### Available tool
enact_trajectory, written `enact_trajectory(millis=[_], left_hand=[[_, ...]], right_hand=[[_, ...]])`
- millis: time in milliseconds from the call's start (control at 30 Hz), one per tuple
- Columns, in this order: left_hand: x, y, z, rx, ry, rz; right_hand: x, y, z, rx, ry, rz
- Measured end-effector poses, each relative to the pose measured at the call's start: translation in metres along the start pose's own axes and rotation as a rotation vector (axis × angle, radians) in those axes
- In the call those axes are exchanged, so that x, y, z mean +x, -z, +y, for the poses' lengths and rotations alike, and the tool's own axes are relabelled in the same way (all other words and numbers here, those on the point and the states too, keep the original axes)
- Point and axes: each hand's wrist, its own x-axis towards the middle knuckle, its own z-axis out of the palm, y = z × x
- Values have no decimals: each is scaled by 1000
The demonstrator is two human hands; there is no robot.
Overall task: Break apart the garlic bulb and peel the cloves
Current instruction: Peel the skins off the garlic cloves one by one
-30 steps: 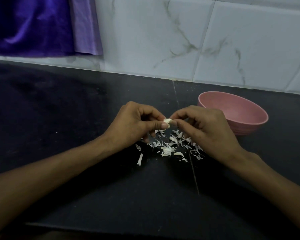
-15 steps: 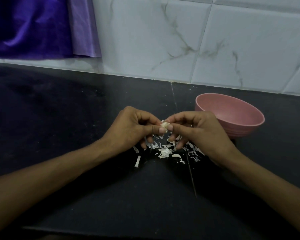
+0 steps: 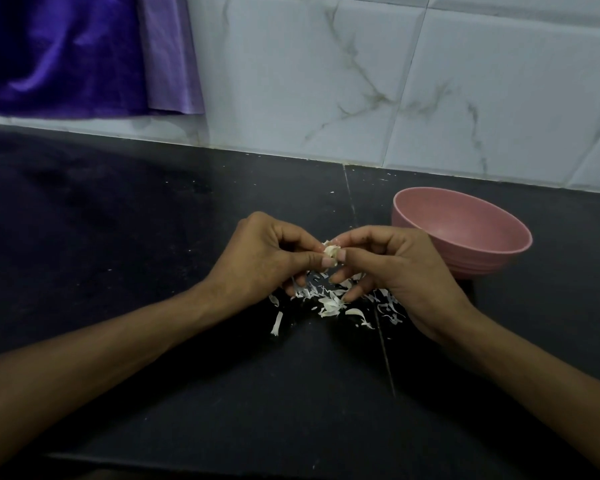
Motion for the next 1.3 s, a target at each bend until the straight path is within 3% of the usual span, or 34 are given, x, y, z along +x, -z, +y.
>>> enact_trajectory(millis=[333,667,900,1300], left_hand=[[-2,-2,-1,90,-103,48],[-1,-4,-4,-48,-54,56],[4,-4,-1,-252,-13,37],[2,-1,-6,-93,-22,86]], right_hand=[[-1,-3,-3,113,-81,53],[3,-2,-4,371,-276,46],[5,1,-9,368,-222,70],[2,1,-8,227,-120,96]])
